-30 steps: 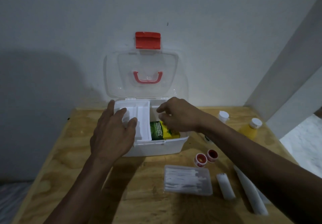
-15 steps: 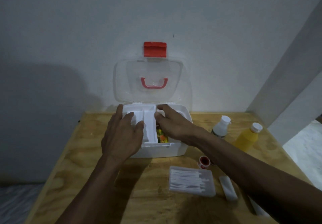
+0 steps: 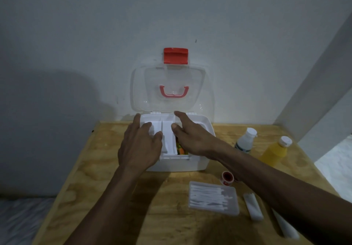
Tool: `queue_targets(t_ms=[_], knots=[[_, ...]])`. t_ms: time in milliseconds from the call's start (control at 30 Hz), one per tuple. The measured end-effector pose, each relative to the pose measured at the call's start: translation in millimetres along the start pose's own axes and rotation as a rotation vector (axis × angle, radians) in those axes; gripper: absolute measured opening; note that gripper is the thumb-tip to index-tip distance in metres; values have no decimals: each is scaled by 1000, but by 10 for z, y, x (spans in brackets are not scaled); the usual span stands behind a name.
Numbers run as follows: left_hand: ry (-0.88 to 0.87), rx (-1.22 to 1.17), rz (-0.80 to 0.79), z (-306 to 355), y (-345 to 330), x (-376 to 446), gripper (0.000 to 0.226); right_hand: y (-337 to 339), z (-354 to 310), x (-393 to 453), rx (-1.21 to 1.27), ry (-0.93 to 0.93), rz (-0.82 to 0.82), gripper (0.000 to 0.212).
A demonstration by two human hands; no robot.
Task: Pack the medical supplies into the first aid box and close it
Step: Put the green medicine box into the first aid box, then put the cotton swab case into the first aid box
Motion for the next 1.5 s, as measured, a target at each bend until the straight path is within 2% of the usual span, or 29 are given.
queue_targets(t_ms=[533,667,833,933,1200,1500], knots=[[-7,7,-7,15,25,-4,53,37,4,1,-33,46,24,51],[-24,8,-17,30,57,-10,54,176,-119,-171,-76,157,140,50],[-24,-17,-27,19,59,-1,52,490,-206,-676,47,358,358,40],[-27,-15,-35,23,66,-2,52,623,-61,-1006,68,406,431,40],[-12,-12,-55,36,78,16,50,535,830,-1588,-99,230,326,43],[-14,25,-58,37,55,32,50,386,1166,-1633,-272,232,282,60]])
Point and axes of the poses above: each hand's wrist, its own x-axis towards the middle knuckle, its own y-axis out of the back of the hand, z = x × y, the point moved 5 cm from there along x, towards the middle knuckle, and after that the axes turned 15 degrees about x, right-handed, at the moved point
